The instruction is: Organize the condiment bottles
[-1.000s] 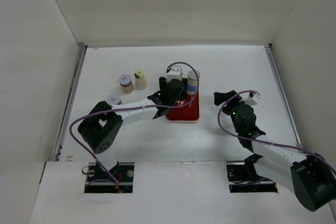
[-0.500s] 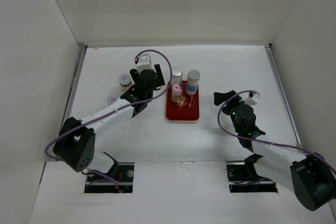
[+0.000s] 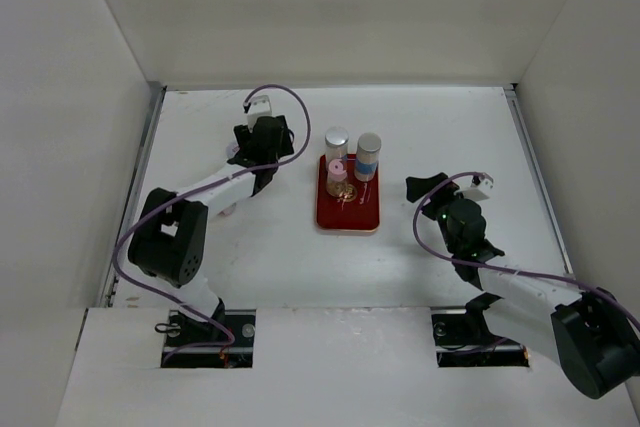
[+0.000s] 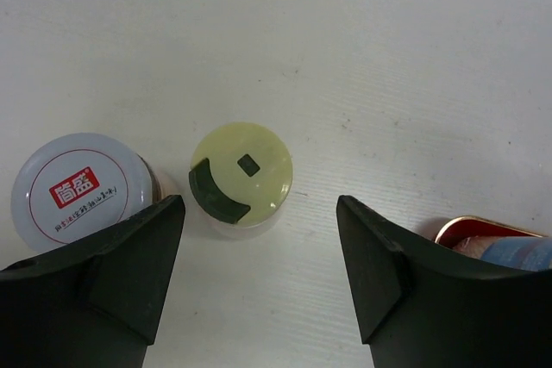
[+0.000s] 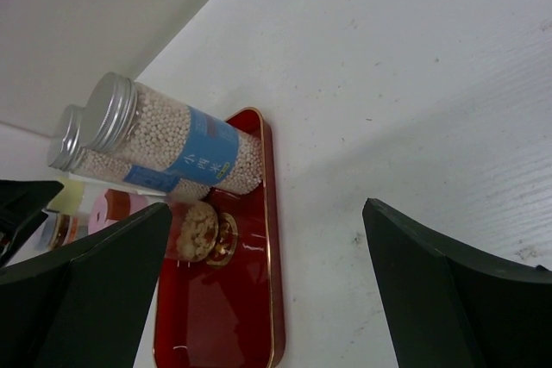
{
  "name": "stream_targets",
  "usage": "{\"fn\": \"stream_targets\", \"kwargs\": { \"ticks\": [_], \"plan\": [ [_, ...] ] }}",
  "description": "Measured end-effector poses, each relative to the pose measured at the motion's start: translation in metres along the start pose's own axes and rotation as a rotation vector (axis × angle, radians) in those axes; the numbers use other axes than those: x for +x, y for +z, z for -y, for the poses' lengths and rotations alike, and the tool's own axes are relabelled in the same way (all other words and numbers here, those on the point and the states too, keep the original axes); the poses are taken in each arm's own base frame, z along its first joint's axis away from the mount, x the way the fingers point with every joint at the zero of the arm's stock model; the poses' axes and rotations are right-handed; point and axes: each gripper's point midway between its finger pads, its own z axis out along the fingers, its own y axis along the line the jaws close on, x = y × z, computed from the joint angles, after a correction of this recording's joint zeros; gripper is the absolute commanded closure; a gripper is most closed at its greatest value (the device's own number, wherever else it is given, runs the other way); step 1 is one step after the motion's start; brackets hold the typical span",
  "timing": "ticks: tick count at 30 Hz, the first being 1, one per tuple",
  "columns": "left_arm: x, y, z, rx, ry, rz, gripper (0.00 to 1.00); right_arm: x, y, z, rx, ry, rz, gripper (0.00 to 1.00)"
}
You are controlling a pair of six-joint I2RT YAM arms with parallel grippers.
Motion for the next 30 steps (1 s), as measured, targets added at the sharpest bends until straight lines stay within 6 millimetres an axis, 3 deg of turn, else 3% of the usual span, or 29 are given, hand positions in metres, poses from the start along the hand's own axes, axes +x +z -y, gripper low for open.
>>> {"fn": "stream_targets", "kwargs": {
  "ticks": [4, 8, 11, 15, 18, 24, 30],
  "plan": [
    [0.003, 0.011, 0.003, -0.004, 0.01, -0.011, 0.38, 0.001, 0.0, 0.001, 0.002, -0.002, -0.003, 0.0],
    [0.008, 0.02, 0.003, -0.012, 0.023, -0.022, 0.58, 0.001, 0.0, 0.001, 0.003, -0.002, -0.004, 0.0],
    [0.009, 0.021, 0.003, -0.011, 0.028, -0.023, 0.68, 0.001, 0.0, 0.001, 0.004, -0.003, -0.004, 0.0],
    [0.008, 0.013, 0.008, 0.003, 0.035, -0.015, 0.74, 0.002, 0.001, 0.001, 0.004, -0.003, -0.005, 0.0],
    [0.002, -0.008, 0.014, 0.032, 0.04, 0.01, 0.75, 0.002, 0.001, 0.001, 0.005, -0.003, -0.006, 0.0],
    [-0.016, -0.076, 0.023, 0.139, 0.024, 0.089, 0.75, 0.002, 0.001, 0.002, 0.006, -0.004, -0.006, 0.0],
    [-0.007, -0.14, 0.025, 0.239, 0.031, 0.081, 0.75, 0.002, 0.001, 0.002, 0.006, -0.004, -0.006, 0.0]
  ]
}}
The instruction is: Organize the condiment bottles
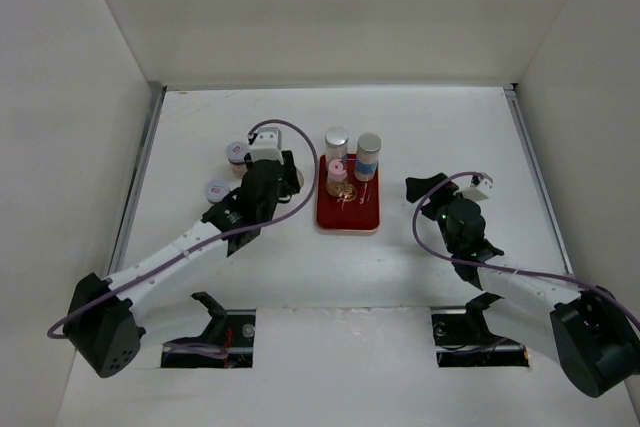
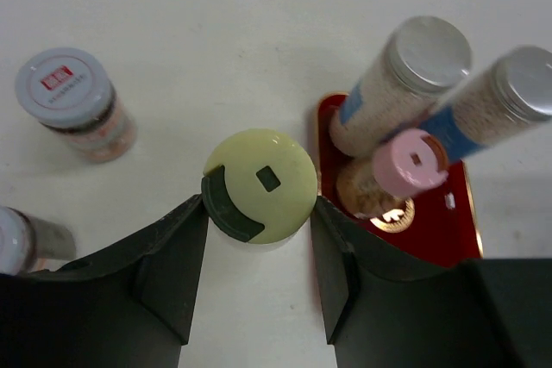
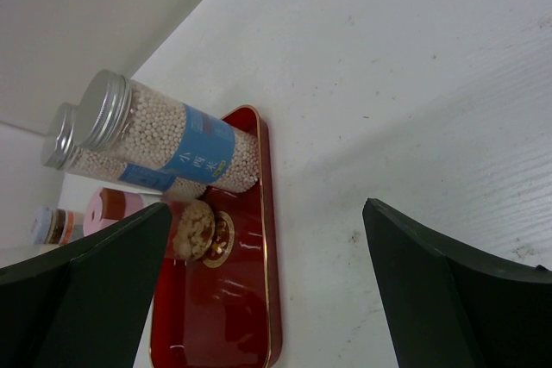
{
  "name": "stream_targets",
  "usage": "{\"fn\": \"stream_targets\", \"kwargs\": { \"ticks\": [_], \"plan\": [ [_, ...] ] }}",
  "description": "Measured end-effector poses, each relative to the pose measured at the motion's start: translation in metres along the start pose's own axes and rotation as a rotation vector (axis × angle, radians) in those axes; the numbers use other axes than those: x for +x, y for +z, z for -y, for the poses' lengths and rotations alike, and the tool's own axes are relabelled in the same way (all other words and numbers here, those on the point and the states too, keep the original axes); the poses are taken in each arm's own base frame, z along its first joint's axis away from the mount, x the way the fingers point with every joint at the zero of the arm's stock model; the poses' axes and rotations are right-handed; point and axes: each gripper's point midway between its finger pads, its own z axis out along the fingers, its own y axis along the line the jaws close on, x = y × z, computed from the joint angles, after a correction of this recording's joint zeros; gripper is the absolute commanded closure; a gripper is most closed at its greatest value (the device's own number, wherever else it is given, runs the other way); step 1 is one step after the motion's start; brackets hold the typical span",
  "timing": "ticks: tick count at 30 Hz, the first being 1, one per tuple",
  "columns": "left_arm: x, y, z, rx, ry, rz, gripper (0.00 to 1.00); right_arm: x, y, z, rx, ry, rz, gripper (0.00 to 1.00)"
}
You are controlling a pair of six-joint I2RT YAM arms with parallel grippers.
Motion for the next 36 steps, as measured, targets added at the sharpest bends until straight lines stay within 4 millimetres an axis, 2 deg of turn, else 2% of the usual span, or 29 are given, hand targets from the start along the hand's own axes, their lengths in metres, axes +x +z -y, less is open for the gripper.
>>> {"fn": "stream_targets", "kwargs": {
  "ticks": [2, 6, 11, 15, 24, 27, 31, 33, 36],
  "plan": [
    [0.008, -0.015, 0.018, 0.059, 0.0, -0.023, 0.75, 0.0, 0.0, 0.0, 0.0, 0.0, 0.0, 0.0],
    [0.032, -0.029, 0.058, 0.168, 0.014, -0.075, 0.75, 0.0, 0.0, 0.0, 0.0, 0.0, 0.001, 0.0],
    [0.076, -0.029, 0.108, 0.254, 0.086, -0.173, 0.75, -0.002, -0.001, -0.002, -0.006, 0.003, 0.007, 0.0],
    [0.092, -0.023, 0.137, 0.3, 0.103, -0.193, 0.75, -0.005, -0.001, -0.004, -0.013, 0.007, 0.015, 0.0],
    [0.085, 0.018, 0.18, 0.318, 0.055, -0.148, 0.75, -0.006, -0.001, -0.003, -0.009, 0.007, 0.019, 0.0],
    [0.093, 0.035, 0.186, 0.307, 0.059, -0.154, 0.75, -0.006, -0.001, -0.003, -0.009, 0.007, 0.019, 0.0],
    [0.109, 0.051, 0.184, 0.276, 0.081, -0.173, 0.75, -0.006, -0.001, -0.004, -0.01, 0.008, 0.02, 0.0],
    [0.105, 0.056, 0.186, 0.268, 0.075, -0.155, 0.72, -0.007, -0.002, -0.004, -0.013, 0.009, 0.022, 0.0],
    [0.105, 0.06, 0.186, 0.252, 0.086, -0.142, 0.55, -0.009, -0.002, -0.006, -0.019, 0.012, 0.027, 0.0]
  ]
}}
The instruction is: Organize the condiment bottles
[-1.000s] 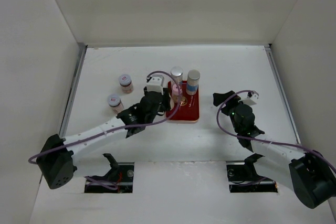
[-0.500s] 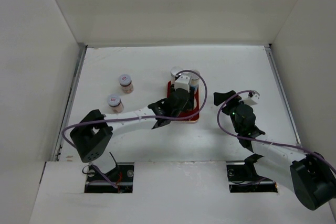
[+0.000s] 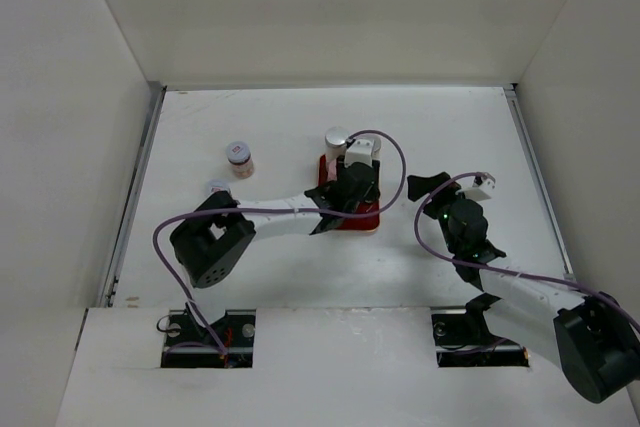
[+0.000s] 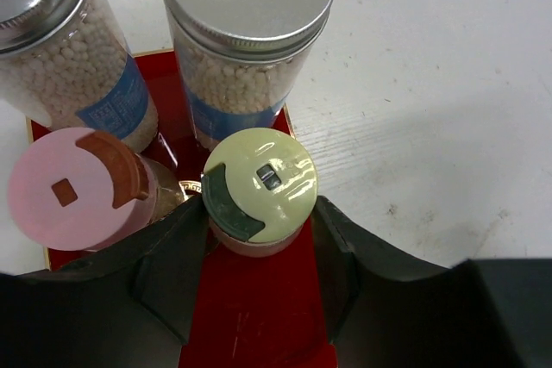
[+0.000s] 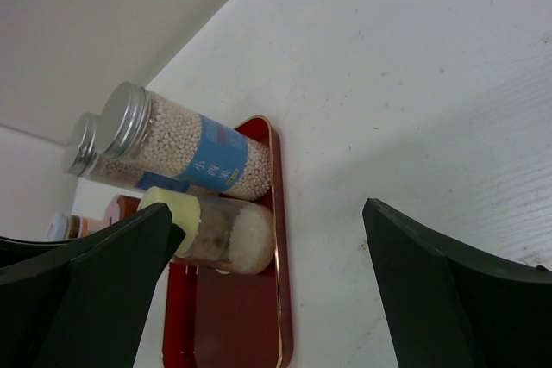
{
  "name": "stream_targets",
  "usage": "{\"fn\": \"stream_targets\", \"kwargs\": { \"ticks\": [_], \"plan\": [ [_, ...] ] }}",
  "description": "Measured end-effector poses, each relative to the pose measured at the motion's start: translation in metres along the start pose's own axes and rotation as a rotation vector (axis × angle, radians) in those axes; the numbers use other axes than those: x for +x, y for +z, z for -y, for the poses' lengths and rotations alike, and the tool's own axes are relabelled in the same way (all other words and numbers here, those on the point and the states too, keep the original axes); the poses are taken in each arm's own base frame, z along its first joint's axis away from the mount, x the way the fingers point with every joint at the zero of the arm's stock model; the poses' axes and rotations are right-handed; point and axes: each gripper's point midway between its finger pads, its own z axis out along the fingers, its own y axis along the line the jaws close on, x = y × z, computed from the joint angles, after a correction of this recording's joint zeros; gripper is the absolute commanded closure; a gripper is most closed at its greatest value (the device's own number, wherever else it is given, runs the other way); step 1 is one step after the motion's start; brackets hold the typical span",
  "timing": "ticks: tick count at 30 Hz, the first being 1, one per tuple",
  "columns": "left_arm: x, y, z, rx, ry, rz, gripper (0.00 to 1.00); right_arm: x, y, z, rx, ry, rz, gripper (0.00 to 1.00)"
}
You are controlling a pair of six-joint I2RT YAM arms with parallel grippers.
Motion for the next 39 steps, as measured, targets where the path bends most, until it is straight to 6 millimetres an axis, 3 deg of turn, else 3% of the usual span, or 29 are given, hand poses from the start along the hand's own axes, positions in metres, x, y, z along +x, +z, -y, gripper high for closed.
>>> {"fn": "stream_targets", "kwargs": {
  "ticks": [5, 11, 14, 17, 20, 23, 27, 29, 33, 39],
  "plan": [
    [0.001, -0.002, 0.006, 0.004, 0.019, 0.011, 0.26, 0.0, 0.0, 0.0, 0.0, 0.0, 0.0, 0.0],
    [-0.012, -0.017, 0.012, 0.03, 0.012, 0.033, 0.21, -0.001, 0.0, -0.001, -0.002, 0.001, 0.002, 0.0],
    [-0.039, -0.045, 0.008, 0.057, -0.021, 0.084, 0.2, -0.001, 0.0, -0.001, -0.004, 0.002, 0.004, 0.0],
    [-0.074, -0.088, -0.01, 0.077, -0.085, 0.172, 0.17, -0.001, 0.0, -0.001, -0.004, 0.002, 0.004, 0.0],
    [-0.103, -0.122, -0.056, 0.025, -0.177, 0.263, 0.13, -0.001, 0.0, -0.001, -0.003, 0.002, 0.003, 0.0],
    [-0.109, -0.136, -0.135, -0.147, -0.268, 0.313, 0.1, 0.0, 0.0, 0.0, 0.0, 0.0, 0.0, 0.0],
    [-0.069, -0.142, -0.244, -0.443, -0.341, 0.269, 0.1, 0.002, 0.001, 0.002, 0.006, -0.003, -0.005, 0.0],
    [-0.044, -0.147, -0.284, -0.563, -0.364, 0.222, 0.09, 0.002, 0.001, 0.002, 0.006, -0.003, -0.005, 0.0],
    [-0.022, -0.152, -0.325, -0.693, -0.4, 0.182, 0.1, 0.002, 0.001, 0.002, 0.007, -0.004, -0.007, 0.0],
    [-0.013, -0.149, -0.336, -0.732, -0.405, 0.161, 0.1, 0.005, 0.002, 0.004, 0.015, -0.008, -0.013, 0.0]
  ]
}}
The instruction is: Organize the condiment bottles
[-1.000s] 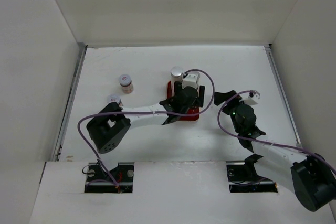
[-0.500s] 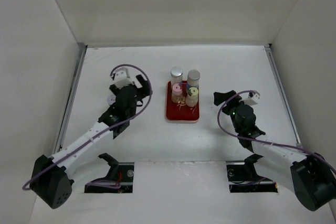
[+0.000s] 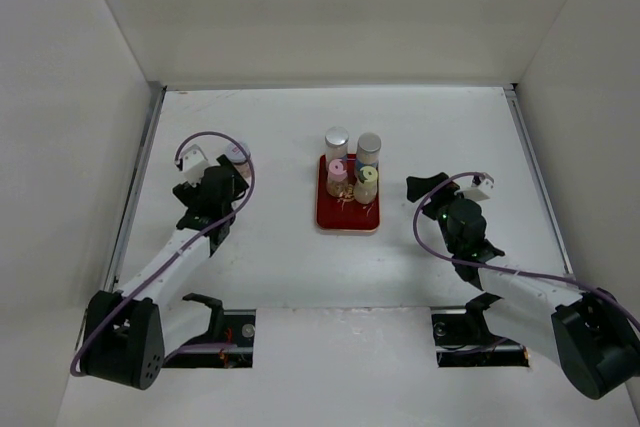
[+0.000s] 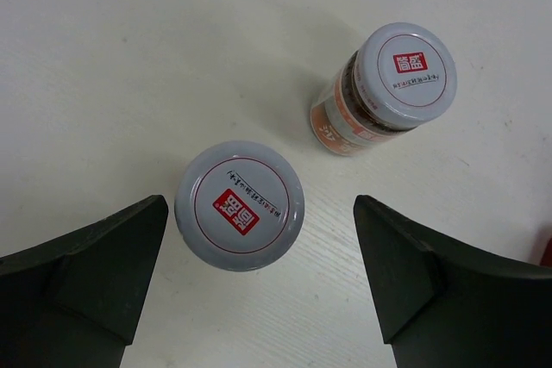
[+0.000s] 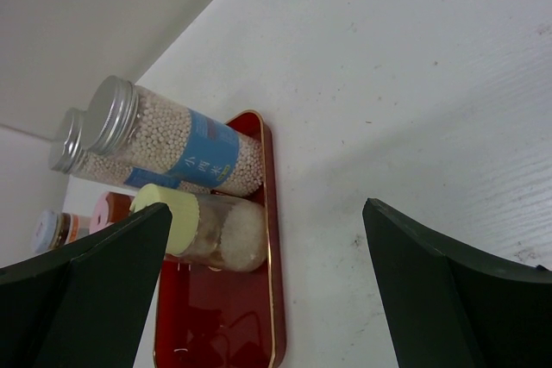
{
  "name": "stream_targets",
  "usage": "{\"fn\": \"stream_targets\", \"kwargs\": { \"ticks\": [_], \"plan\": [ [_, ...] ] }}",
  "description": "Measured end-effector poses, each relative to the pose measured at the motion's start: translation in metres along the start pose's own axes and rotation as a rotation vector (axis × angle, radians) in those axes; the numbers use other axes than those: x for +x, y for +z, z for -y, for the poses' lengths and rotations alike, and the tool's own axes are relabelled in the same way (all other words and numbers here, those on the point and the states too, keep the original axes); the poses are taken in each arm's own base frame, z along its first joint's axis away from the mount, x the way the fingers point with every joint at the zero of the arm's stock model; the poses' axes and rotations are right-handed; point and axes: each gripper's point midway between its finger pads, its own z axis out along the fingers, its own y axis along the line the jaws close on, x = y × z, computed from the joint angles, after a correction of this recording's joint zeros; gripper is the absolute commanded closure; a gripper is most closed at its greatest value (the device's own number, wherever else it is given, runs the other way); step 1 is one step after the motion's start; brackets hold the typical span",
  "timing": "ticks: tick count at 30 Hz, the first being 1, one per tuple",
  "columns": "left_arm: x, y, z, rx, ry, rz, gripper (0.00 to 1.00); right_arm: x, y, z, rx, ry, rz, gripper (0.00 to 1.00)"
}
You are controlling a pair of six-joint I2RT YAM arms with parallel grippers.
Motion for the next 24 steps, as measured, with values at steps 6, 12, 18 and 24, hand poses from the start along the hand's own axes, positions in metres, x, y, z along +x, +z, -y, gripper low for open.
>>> {"fn": "stream_targets", "kwargs": {
  "ticks": [6, 12, 18, 24],
  "plan": [
    [0.01, 0.015, -0.006, -0.039, 0.011, -0.018, 0.24, 0.0, 0.0, 0.0, 0.0, 0.0, -0.001, 0.0],
    [0.019, 0.028, -0.01, -0.063, 0.023, -0.028, 0.61, 0.0, 0.0, 0.0, 0.0, 0.0, 0.0, 0.0],
    [0.022, 0.016, 0.0, -0.015, 0.04, -0.051, 0.71, 0.0, 0.0, 0.0, -0.001, 0.0, -0.001, 0.0],
    [0.033, -0.042, 0.071, 0.251, 0.107, -0.075, 0.71, 0.001, 0.0, -0.001, -0.002, -0.001, -0.002, 0.0]
  ]
}}
